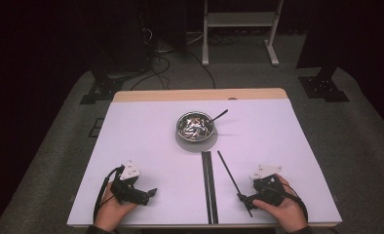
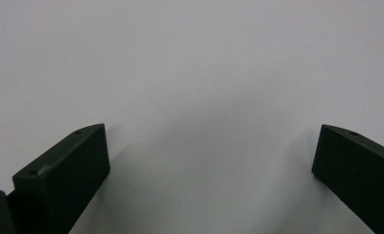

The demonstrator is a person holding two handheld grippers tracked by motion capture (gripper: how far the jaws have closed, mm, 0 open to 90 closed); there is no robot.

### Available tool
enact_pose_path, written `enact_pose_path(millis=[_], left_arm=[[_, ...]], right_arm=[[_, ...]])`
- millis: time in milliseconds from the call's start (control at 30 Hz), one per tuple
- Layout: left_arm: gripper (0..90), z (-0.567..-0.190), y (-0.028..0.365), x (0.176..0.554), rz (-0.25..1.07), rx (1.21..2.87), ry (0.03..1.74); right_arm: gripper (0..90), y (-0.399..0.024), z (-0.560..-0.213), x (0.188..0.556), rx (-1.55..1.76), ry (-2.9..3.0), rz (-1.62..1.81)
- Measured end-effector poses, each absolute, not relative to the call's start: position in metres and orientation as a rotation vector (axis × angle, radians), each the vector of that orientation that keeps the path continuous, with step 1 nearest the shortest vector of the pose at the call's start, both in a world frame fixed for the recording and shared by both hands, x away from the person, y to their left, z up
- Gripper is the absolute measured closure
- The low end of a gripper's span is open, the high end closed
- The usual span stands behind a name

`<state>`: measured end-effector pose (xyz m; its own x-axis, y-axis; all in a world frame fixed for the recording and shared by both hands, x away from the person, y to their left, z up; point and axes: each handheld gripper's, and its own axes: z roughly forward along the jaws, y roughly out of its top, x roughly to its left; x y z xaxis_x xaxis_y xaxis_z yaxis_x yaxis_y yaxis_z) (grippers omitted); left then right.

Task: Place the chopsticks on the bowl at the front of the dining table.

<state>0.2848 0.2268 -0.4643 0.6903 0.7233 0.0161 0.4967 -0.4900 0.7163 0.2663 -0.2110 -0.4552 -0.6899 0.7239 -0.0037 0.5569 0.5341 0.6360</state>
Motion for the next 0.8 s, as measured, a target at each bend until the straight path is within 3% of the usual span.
enact_pose_path(millis=[800], left_arm=[[0.0, -0.464, 0.227, 0.285, 0.412, 2.192, 0.93]], right_arm=[[12.2, -0.241, -0.455, 0.272, 1.168, 2.439, 0.884]])
